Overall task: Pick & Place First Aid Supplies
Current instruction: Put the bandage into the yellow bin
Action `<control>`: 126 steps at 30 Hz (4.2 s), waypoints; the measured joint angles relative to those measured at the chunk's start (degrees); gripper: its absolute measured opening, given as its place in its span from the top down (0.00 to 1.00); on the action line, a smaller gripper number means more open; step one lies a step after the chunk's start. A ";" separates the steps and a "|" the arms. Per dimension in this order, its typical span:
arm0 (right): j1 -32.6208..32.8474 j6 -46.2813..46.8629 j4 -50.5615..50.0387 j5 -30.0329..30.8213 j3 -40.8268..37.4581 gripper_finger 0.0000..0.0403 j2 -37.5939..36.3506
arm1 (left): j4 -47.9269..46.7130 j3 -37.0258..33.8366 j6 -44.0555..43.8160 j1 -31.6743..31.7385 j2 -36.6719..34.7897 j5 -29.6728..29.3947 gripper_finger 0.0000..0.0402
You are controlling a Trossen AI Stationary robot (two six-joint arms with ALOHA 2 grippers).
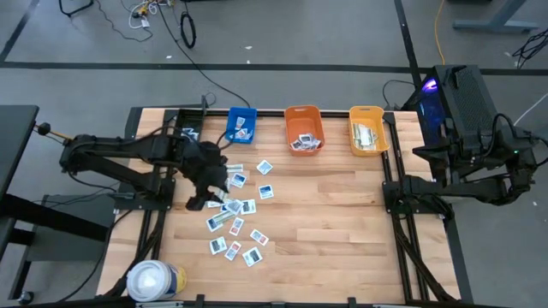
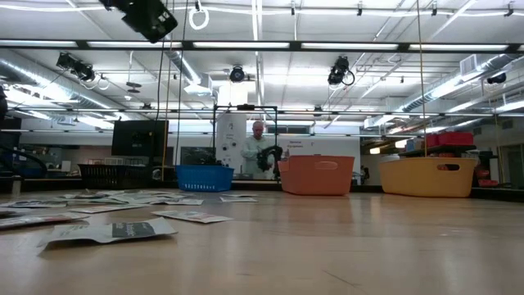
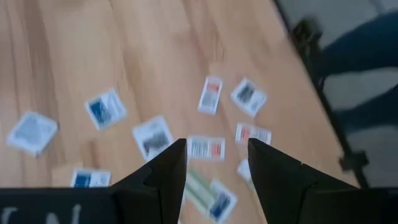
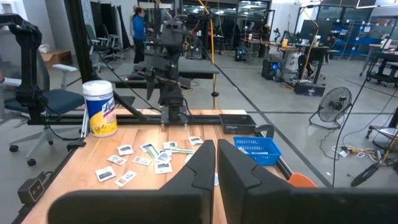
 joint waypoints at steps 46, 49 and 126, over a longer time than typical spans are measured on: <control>0.00 -0.01 -0.02 0.00 0.02 0.94 0.00 | -1.95 -0.07 -47.54 -33.01 12.82 -36.18 0.56; -0.01 0.00 -0.02 0.00 0.02 0.94 0.00 | -1.93 -0.07 -47.58 -32.42 13.78 -36.29 0.56; 0.00 0.00 -0.02 0.00 0.04 0.94 -0.02 | -0.21 -4.13 -58.11 -23.65 34.61 -27.46 0.56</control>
